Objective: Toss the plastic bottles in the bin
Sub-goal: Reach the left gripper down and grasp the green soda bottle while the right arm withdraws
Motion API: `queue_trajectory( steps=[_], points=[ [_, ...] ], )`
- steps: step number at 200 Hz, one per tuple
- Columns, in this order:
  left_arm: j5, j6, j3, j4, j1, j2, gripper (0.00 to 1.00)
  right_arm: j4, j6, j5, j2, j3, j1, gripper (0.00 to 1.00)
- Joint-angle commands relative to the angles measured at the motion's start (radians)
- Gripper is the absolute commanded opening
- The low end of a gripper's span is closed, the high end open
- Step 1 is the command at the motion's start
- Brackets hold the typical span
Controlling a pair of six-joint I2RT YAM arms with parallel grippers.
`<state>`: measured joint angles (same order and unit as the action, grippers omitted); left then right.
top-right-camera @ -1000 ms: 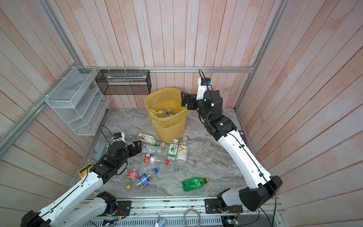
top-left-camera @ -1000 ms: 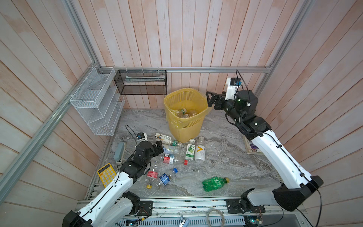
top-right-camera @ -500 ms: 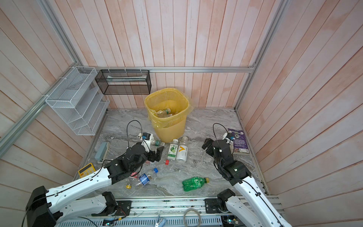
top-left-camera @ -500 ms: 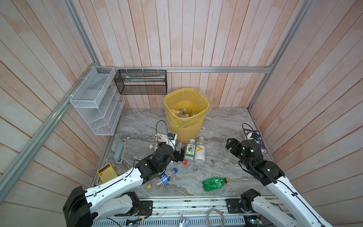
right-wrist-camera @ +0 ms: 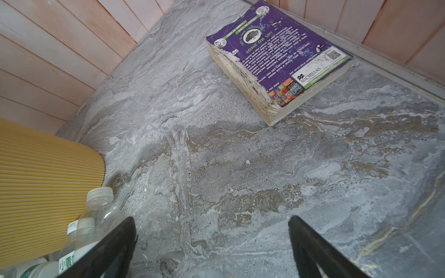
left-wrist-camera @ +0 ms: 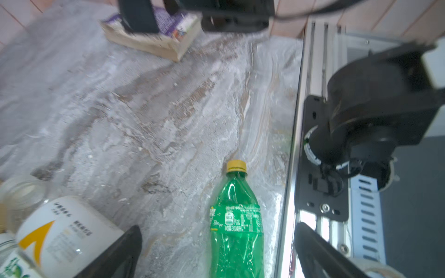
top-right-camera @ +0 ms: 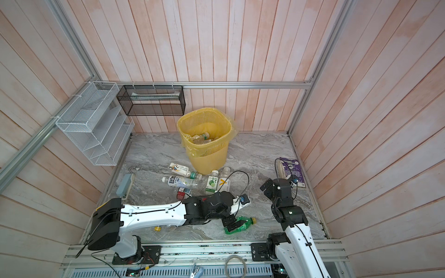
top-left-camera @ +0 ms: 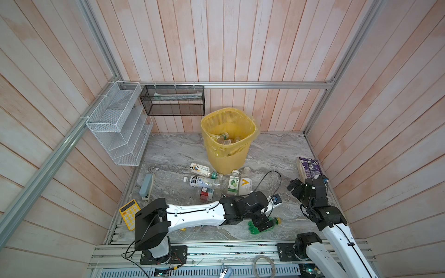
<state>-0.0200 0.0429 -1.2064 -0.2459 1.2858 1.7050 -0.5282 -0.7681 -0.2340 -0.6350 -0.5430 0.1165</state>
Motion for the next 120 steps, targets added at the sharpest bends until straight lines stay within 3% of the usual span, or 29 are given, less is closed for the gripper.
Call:
queue_trajectory(
  steps=[1, 72, 120],
  points=[
    [-0.088, 0.055, -0.052, -0.115, 0.004, 0.069, 1.00, 0.037, 0.049, 0.048, 0.018, 0.011, -0.030, 0.99],
    [-0.055, 0.086, -0.162, -0.198, 0.007, 0.265, 1.00, 0.062, 0.056, 0.095, 0.038, 0.043, -0.063, 0.99],
    [-0.049, 0.116, -0.211, -0.233, 0.007, 0.359, 0.91, 0.068, 0.052, 0.106, 0.050, 0.058, -0.069, 0.99]
  ],
)
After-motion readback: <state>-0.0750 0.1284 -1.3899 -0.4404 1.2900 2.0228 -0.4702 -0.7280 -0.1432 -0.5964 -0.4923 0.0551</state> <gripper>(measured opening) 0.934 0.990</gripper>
